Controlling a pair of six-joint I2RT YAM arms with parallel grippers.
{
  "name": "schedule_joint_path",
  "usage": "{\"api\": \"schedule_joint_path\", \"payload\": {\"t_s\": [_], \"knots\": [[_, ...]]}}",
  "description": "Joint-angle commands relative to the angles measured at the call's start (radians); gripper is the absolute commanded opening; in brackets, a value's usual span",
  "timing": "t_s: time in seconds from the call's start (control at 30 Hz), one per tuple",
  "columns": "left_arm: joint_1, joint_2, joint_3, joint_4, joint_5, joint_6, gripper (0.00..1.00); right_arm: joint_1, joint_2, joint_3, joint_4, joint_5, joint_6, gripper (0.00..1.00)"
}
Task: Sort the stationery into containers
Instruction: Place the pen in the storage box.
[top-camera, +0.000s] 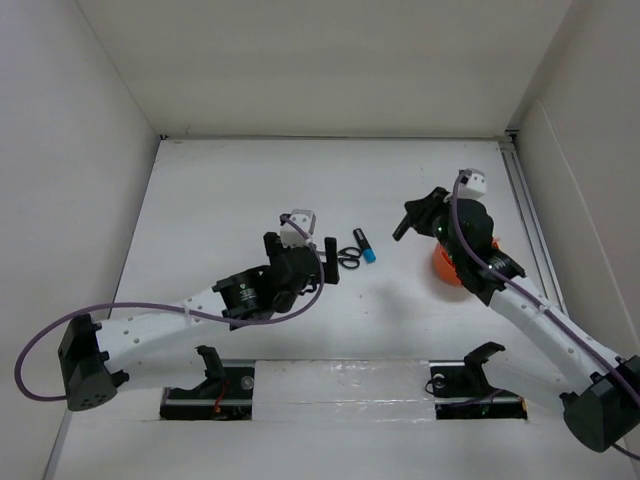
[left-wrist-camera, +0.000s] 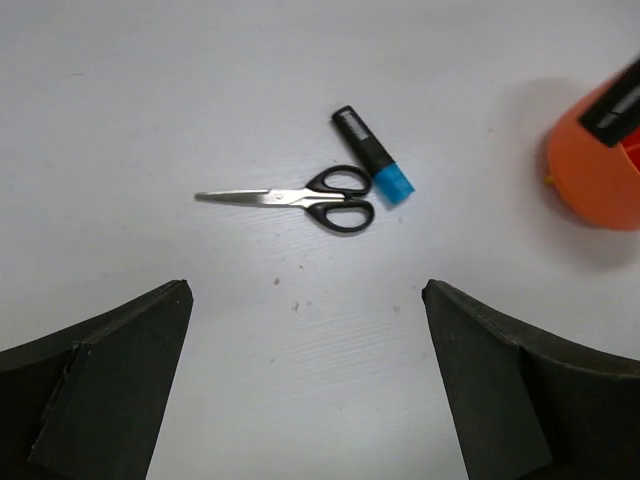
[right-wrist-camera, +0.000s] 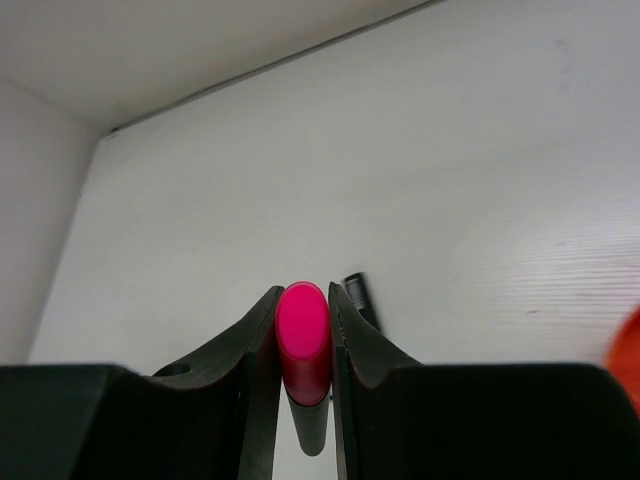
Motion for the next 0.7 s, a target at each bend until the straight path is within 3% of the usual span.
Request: {"api": "schedule_joint_path", "payload": {"t_s": [0.0,0.37,0.67], "knots": [[0.069,-0.001,-0.019,-0.049,-0.057,-0.083,1.00,-0.093,-0.004,0.032,-0.103,0.166,-0.141,0.00],[0.069,0.048,-0.032,-0.023,0.069,-0.083,1.00,-0.264,0.005,0.011,-0.103,0.283,-0.227,0.00],[0.069,0.067,-0.050,0.008,0.154,-0.063,1.00,-0.354,0.024,-0.035,-0.059,0.146,-0.320,0.00]]}}
